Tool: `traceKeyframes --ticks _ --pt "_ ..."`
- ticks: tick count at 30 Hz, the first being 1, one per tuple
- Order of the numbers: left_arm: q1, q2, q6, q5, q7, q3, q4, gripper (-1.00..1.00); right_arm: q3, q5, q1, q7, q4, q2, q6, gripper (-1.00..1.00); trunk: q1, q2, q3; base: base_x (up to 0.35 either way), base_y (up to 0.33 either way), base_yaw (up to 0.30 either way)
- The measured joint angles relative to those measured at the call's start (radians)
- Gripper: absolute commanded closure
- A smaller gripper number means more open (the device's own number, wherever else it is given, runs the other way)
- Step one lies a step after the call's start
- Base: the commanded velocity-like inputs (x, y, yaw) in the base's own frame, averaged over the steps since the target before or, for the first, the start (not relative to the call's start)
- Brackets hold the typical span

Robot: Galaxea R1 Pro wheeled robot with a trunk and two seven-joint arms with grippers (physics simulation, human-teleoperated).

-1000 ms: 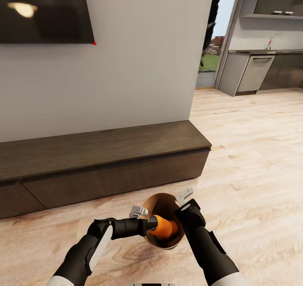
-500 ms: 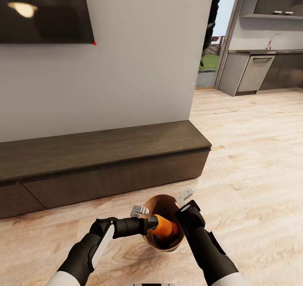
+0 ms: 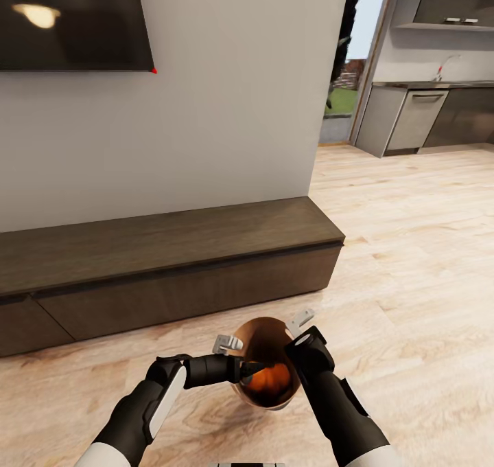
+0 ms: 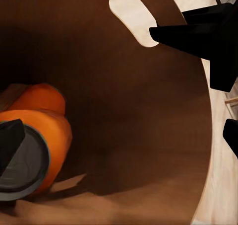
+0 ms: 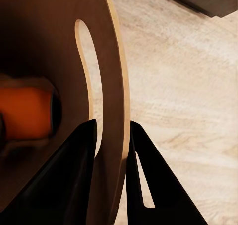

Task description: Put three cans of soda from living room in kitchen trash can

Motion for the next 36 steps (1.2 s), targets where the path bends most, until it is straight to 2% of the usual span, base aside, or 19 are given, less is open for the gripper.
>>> traceKeyframes --ticks 18,22,27,29,31,36 --pt "0.001 0.004 0.004 -0.001 -0.008 0.000 -0.017 -1.00 0.000 -0.005 0.003 -0.001 -0.014 0.000 0.000 1.00 0.000 0.000 0.000 0.000 0.000 0.000" --pt "0.003 0.010 0.012 -0.005 -0.007 0.001 -0.072 -1.00 0.001 -0.029 0.004 0.001 -0.014 0.000 0.003 1.00 0.000 0.000 0.000 0.000 0.000 0.000" --pt "0.004 0.011 0.019 0.000 -0.011 0.003 -0.139 -1.00 0.000 -0.014 0.004 0.000 -0.013 0.000 0.001 1.00 0.000 0.000 0.000 0.000 0.000 0.000" --pt "0.004 0.011 0.030 0.001 -0.016 0.006 -0.179 -1.00 0.001 -0.020 0.004 0.001 -0.013 0.000 0.002 1.00 0.000 0.000 0.000 0.000 0.000 0.000" --pt "0.004 0.012 0.062 0.003 -0.020 0.011 -0.270 -1.00 0.001 -0.024 0.005 0.001 -0.012 0.000 0.002 1.00 0.000 0.000 0.000 0.000 0.000 0.000" --pt "0.005 0.015 0.105 0.003 -0.022 0.015 -0.363 -1.00 0.000 -0.018 0.005 0.000 -0.012 0.000 0.001 1.00 0.000 0.000 0.000 0.000 0.000 0.000"
